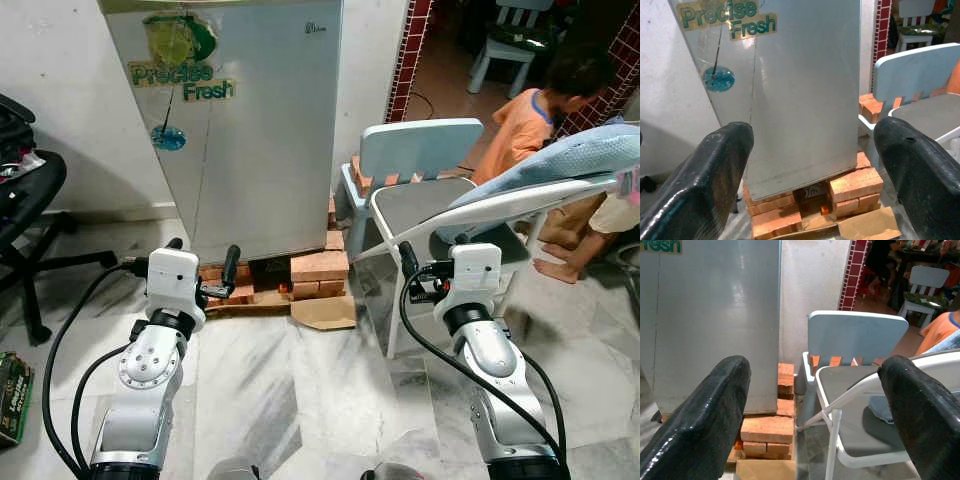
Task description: Restocking fridge
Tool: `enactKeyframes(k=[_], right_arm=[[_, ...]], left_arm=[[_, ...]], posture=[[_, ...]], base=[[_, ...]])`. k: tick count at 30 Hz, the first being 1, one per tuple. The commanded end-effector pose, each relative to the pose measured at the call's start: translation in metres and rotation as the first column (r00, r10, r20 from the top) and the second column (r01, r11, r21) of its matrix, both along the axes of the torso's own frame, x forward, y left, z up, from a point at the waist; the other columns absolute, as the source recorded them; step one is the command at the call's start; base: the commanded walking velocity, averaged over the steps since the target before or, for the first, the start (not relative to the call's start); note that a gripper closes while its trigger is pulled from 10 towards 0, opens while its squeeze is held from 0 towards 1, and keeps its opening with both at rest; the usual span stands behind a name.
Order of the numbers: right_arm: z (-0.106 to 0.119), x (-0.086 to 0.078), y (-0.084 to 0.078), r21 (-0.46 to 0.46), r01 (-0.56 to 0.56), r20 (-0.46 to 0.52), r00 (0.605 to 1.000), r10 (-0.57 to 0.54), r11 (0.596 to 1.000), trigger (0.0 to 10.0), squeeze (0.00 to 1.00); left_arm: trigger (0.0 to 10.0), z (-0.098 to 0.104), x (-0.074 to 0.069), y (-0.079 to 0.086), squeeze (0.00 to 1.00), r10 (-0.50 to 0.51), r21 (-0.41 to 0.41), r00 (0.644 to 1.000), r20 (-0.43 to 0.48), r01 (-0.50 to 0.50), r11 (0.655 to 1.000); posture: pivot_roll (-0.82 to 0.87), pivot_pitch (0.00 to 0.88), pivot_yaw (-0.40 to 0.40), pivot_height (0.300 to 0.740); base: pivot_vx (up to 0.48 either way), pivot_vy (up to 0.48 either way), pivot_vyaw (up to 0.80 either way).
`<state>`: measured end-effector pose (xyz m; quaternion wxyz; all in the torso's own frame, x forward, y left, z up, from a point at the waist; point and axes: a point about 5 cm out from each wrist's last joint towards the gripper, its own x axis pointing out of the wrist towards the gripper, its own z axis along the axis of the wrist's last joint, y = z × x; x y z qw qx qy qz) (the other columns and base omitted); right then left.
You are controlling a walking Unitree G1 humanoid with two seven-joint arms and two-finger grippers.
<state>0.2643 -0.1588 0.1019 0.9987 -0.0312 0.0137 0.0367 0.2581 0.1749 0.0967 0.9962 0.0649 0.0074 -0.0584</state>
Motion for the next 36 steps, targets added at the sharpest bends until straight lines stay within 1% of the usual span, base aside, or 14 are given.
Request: enactKeyframes(k=[1, 5, 6, 7, 8, 11, 15, 16, 24, 25, 26, 28, 33, 36], right_arm=[[0.001, -0.001, 0.001, -0.007, -0.006, 0.001, 1.0, 0.006, 1.0, 10.0, 0.0], [0.001, -0.001, 0.002, -0.019, -0.021, -0.003, 1.0, 0.021, 1.0, 10.0, 0.0], [-0.02, -0.002, -0.003, 0.0, -0.009, -0.118, 0.993, 0.009, 1.0, 10.0, 0.0], [-0.026, -0.003, -0.004, 0.013, -0.002, -0.148, 0.989, 0.003, 1.0, 10.0, 0.0], [-0.03, -0.003, -0.006, 0.017, 0.004, -0.167, 0.986, -0.001, 1.0, 10.0, 0.0], [-0.031, -0.004, -0.006, 0.014, 0.004, -0.176, 0.984, -0.001, 1.0, 10.0, 0.0], [-0.031, -0.003, -0.007, 0.009, 0.007, -0.168, 0.986, -0.005, 1.0, 10.0, 0.0], [-0.023, -0.002, -0.008, -0.001, 0.015, -0.122, 0.992, -0.015, 1.0, 10.0, 0.0], [-0.023, -0.002, -0.008, -0.001, 0.015, -0.122, 0.992, -0.015, 1.0, 10.0, 0.0], [-0.013, 0.001, -0.011, 0.004, 0.027, -0.072, 0.997, -0.026, 1.0, 10.0, 0.0], [-0.013, 0.001, -0.011, 0.004, 0.027, -0.072, 0.997, -0.026, 1.0, 10.0, 0.0], [-0.005, 0.002, -0.016, 0.011, 0.046, -0.032, 0.998, -0.045, 0.999, 10.0, 0.0], [-0.007, -0.004, -0.019, 0.022, 0.073, -0.029, 0.997, -0.072, 0.997, 10.0, 0.0], [-0.01, -0.008, -0.025, 0.033, 0.12, -0.03, 0.992, -0.119, 0.992, 10.0, 0.0]], left_arm=[[10.0, 0.001, 0.001, 0.002, 0.0, 0.006, 0.006, 1.0, 0.001, -0.006, 1.0], [10.0, 0.001, 0.001, 0.002, 0.0, 0.006, 0.005, 1.0, 0.001, -0.006, 1.0], [10.0, -0.02, 0.001, 0.007, 0.0, 0.04, 0.056, 0.993, -0.113, -0.034, 0.998], [10.0, -0.027, 0.001, 0.008, 0.0, 0.051, 0.072, 0.988, -0.146, -0.041, 0.997], [10.0, -0.03, 0.0, 0.009, 0.0, 0.058, 0.087, 0.984, -0.169, -0.043, 0.995], [10.0, -0.032, 0.0, 0.01, 0.0, 0.06, 0.091, 0.982, -0.177, -0.044, 0.995], [10.0, -0.029, 0.002, 0.009, 0.0, 0.058, 0.088, 0.986, -0.158, -0.044, 0.995], [10.0, -0.02, 0.005, 0.007, 0.0, 0.059, 0.07, 0.992, -0.114, -0.051, 0.996], [10.0, -0.02, 0.005, 0.007, 0.0, 0.059, 0.07, 0.992, -0.114, -0.051, 0.996], [10.0, -0.009, 0.012, 0.005, 0.0, 0.054, 0.051, 0.997, -0.059, -0.051, 0.997], [10.0, -0.009, 0.012, 0.005, 0.0, 0.054, 0.051, 0.997, -0.059, -0.051, 0.997], [10.0, 0.0, 0.02, 0.005, 0.0, 0.053, 0.033, 0.998, -0.012, -0.053, 0.998], [10.0, 0.0, 0.02, 0.005, 0.0, 0.056, 0.022, 0.998, -0.016, -0.056, 0.998], [10.0, -0.004, 0.014, 0.005, 0.0, 0.05, 0.026, 0.999, -0.021, -0.049, 0.998]], posture=[[0.01, 0.0, 0.016, 0.74], [0.0, 0.0, 0.0, 0.74], [0.01, 0.0, 0.014, 0.74], [0.01, 0.0, 0.014, 0.74], [0.01, 0.0, 0.012, 0.74], [0.01, 0.0, 0.012, 0.74], [0.01, 0.0, 0.011, 0.74], [0.01, 0.0, 0.01, 0.74], [0.01, 0.0, 0.01, 0.74], [0.01, 0.0, 0.012, 0.74], [0.01, 0.0, 0.012, 0.74], [0.01, 0.0, 0.014, 0.74], [0.01, 0.0, 0.023, 0.74], [0.0, 0.0, 0.027, 0.74]], base=[[0.0, 0.0, 0.0], [0.0, 0.0, 0.0], [0.0, 0.0, 0.0], [0.0, 0.0, 0.0], [0.0, 0.0, 0.0], [0.0, 0.0, 0.0], [0.0, 0.0, 0.0], [0.0, 0.0, 0.0], [0.0, 0.0, 0.0], [0.0, 0.0, 0.0], [0.0, 0.0, 0.0], [0.0, 0.0, 0.0], [0.0, 0.0, 0.0], [0.0, 0.0, 0.0]])
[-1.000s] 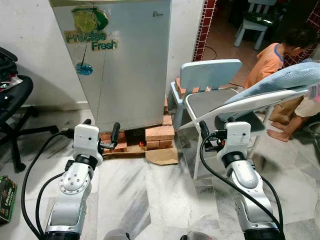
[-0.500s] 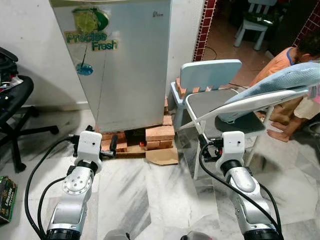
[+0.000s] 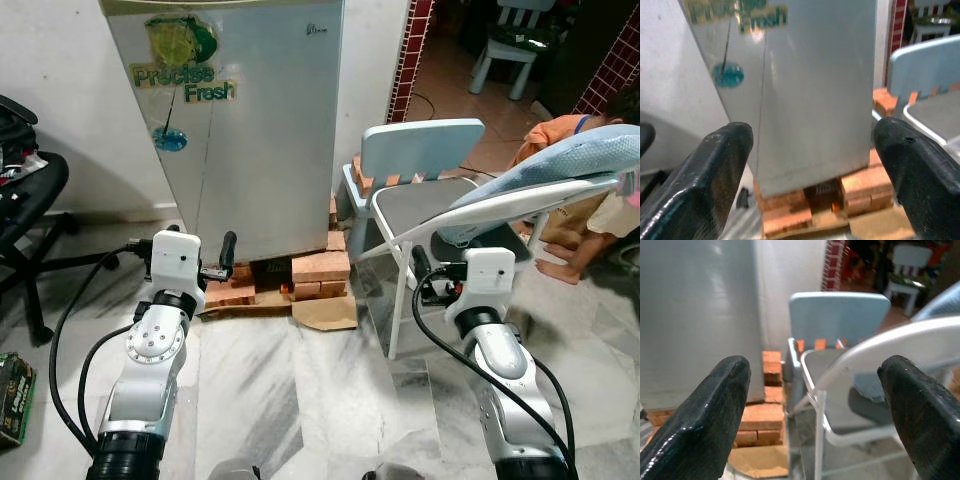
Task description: Restocking fridge
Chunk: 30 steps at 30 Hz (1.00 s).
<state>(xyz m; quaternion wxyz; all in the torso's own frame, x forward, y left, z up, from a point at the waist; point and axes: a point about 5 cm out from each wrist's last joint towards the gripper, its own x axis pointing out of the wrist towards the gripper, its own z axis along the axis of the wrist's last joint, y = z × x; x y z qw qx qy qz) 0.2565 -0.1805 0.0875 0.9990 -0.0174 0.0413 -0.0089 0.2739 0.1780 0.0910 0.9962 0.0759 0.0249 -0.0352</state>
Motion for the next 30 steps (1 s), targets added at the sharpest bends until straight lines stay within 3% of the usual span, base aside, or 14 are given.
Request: enactKeyframes(k=[1, 9, 21, 30], right_arm=[[0.004, -0.001, -0.004, 0.008, 0.034, 0.027, 0.999, -0.035, 0.999, 10.0, 0.0], [0.0, -0.001, -0.015, -0.023, 0.063, 0.003, 0.998, -0.063, 0.998, 10.0, 0.0], [0.002, 0.004, -0.013, -0.029, 0.049, 0.01, 0.999, -0.049, 0.998, 10.0, 0.0], [0.005, 0.013, -0.013, -0.062, 0.063, 0.022, 0.998, -0.061, 0.996, 10.0, 0.0]], left_arm=[[10.0, 0.001, -0.002, 0.002, 0.0, 0.002, 0.001, 1.0, 0.008, -0.002, 1.0], [10.0, -0.005, -0.004, 0.003, 0.0, 0.004, 0.0, 1.0, -0.008, -0.004, 1.0], [10.0, -0.004, -0.006, -0.001, 0.0, -0.013, -0.009, 1.0, -0.007, 0.013, 1.0], [10.0, 0.0, 0.001, -0.003, 0.0, -0.025, -0.017, 1.0, 0.017, 0.025, 1.0]], posture=[[0.0, 0.0, 0.027, 0.74], [0.01, 0.0, 0.019, 0.74], [0.01, 0.0, 0.012, 0.74], [0.01, 0.0, 0.01, 0.74]], base=[[0.0, 0.0, 0.0], [0.0, 0.066, 0.0], [0.0, 0.48, 0.0], [0.0, 0.48, 0.0]])
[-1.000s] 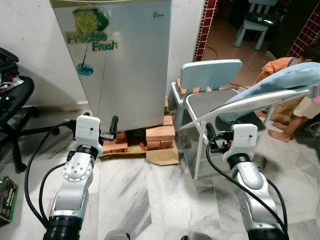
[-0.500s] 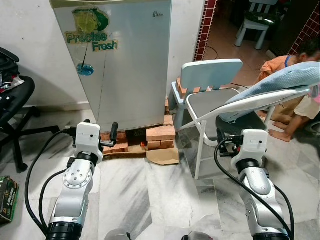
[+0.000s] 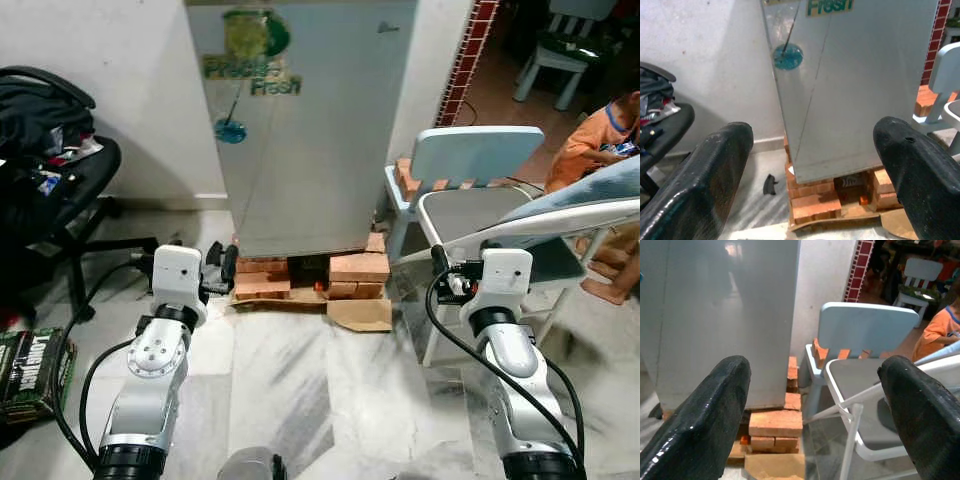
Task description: Restocking fridge
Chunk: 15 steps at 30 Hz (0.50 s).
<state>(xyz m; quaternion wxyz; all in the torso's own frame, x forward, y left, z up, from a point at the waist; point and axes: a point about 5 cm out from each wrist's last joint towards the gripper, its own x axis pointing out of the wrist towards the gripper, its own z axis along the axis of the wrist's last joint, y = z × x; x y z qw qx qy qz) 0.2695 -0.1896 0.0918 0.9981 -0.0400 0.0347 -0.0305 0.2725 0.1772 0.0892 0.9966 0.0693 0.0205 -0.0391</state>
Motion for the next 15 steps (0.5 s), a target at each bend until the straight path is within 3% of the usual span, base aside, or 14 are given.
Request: enactKeyframes(k=[1, 6, 8, 11, 15], right_arm=[[0.0007, 0.001, -0.0045, -0.022, 0.027, 0.008, 1.0, -0.027, 0.999, 10.0, 0.0], [0.0006, 0.0057, -0.0012, 0.025, 0.034, 0.026, 0.999, -0.035, 0.999, 10.0, 0.0], [0.0036, 0.0072, -0.0036, -0.039, 0.1, 0.064, 0.993, -0.097, 0.994, 10.0, 0.0], [0.0023, 0.0066, -0.0031, -0.061, 0.089, 0.051, 0.995, -0.086, 0.994, 10.0, 0.0], [-0.0011, 0.0029, -0.0009, -0.024, 0.043, 0.033, 0.999, -0.042, 0.999, 10.0, 0.0]], left_arm=[[10.0, 0.0022, 0.0033, -0.0027, 0.0, -0.017, -0.004, 1.0, 0.009, 0.017, 1.0], [10.0, 0.0082, 0.0114, -0.006, 0.0, -0.037, -0.013, 0.999, 0.034, 0.037, 0.999], [10.0, 0.0106, 0.0128, -0.0078, 0.0, -0.047, -0.014, 0.998, 0.037, 0.048, 0.999], [10.0, 0.0103, 0.0123, -0.0081, 0.0, -0.057, -0.025, 0.997, 0.043, 0.058, 0.998], [10.0, 0.0096, 0.0106, -0.0094, 0.0, -0.071, -0.063, 0.997, 0.041, 0.074, 0.995]], posture=[[0.01, 0.0, 0.01, 0.74], [0.01, 0.0, 0.016, 0.74], [0.0, 0.0, 0.019, 0.74], [0.0, 0.0, 0.023, 0.74], [0.0, 0.0, 0.027, 0.74]], base=[[0.0, 0.48, 0.0], [0.0, 0.48, 0.0], [0.0, 0.48, 0.0], [0.0, 0.48, 0.0], [0.0, 0.48, 0.0]])
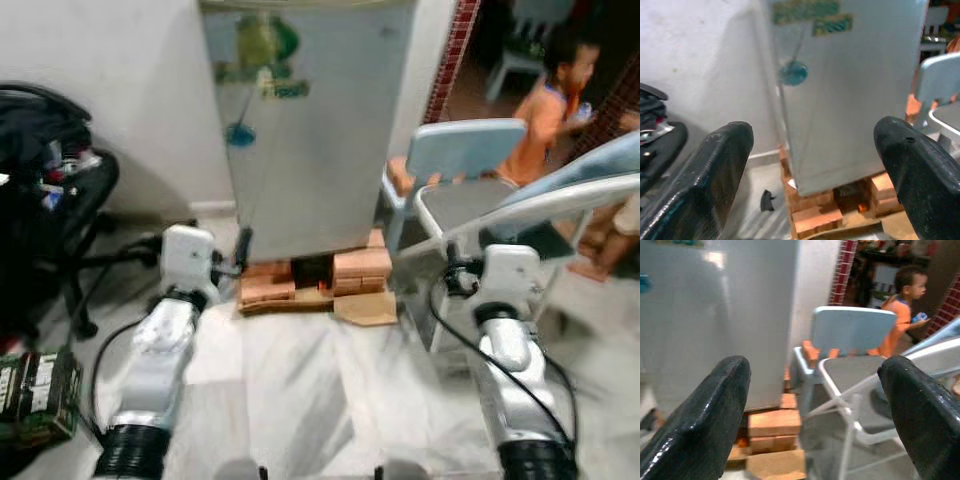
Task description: Restocking fridge
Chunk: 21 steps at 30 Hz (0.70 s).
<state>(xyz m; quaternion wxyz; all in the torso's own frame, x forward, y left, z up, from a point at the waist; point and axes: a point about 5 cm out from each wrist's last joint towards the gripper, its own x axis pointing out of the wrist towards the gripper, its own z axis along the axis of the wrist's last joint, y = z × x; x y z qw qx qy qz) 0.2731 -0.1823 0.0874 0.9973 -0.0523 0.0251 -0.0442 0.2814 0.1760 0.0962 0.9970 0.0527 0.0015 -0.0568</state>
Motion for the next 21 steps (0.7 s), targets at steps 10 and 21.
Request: enactKeyframes(k=[10, 21], right_arm=[[0.01, 0.006, 0.0, 0.058, -0.013, 0.054, 0.998, 0.01, 0.998, 10.0, 0.0], [0.017, 0.014, 0.004, 0.049, -0.043, 0.083, 0.996, 0.039, 0.998, 10.0, 0.0]], left_arm=[[10.0, 0.003, 0.003, -0.01, 0.0, -0.044, -0.029, 0.999, 0.002, 0.044, 0.999], [10.0, 0.004, 0.005, -0.012, 0.0, -0.043, -0.027, 0.999, 0.009, 0.043, 0.999]], posture=[[0.0, 0.0, 0.033, 0.74], [0.0, 0.0, 0.028, 0.74]], base=[[0.0, 0.48, 0.0], [0.0, 0.153, -0.48]])
